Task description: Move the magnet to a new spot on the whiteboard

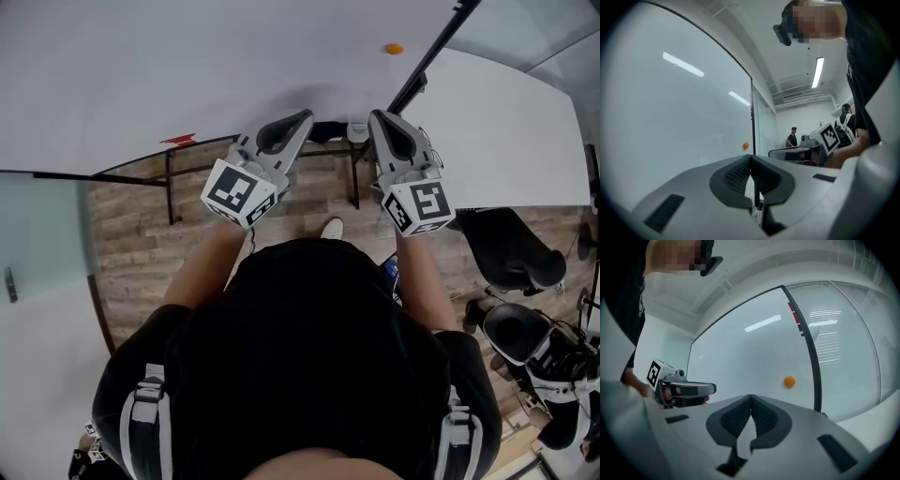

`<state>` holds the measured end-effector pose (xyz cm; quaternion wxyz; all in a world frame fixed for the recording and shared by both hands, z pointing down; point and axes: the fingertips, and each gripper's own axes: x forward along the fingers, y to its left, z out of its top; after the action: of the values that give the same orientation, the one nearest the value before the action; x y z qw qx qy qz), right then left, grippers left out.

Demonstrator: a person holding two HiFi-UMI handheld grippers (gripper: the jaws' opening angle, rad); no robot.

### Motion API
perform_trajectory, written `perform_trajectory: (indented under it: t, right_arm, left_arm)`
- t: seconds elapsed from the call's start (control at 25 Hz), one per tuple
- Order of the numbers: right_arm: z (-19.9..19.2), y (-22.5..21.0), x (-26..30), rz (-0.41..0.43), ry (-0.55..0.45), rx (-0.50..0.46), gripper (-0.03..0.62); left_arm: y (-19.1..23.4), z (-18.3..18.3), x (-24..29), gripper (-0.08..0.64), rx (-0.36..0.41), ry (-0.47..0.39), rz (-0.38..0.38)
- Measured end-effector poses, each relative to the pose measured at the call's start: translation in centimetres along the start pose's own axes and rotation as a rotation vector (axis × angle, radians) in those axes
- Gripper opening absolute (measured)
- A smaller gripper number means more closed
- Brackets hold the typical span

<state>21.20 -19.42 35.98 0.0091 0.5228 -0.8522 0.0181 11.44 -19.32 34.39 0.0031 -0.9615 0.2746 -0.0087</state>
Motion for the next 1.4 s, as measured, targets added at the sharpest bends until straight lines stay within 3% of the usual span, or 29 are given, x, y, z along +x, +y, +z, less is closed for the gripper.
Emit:
perform_trajectory:
  t: [0.32,0.64,1.4]
  right_arm:
    - [1.9,-4.0,2.6,-0.011,-0.041,-0.079,0.003]
    - [2.4,-6.6,3.8,-0.059,-0.044,-0.083,0.012]
    - [2.2,-9.0,5.5,-0.372,-0.02,-0.127,0.104]
  left_arm:
    - [1.6,0.0,3.7,0.005,0.016,0.008,0.059]
    - [2.7,-0.1,4.5,0.005,0.019,0.005,0.102]
    - [5.5,-0.5,2.9,0.005,0.02,-0.001,-0.031]
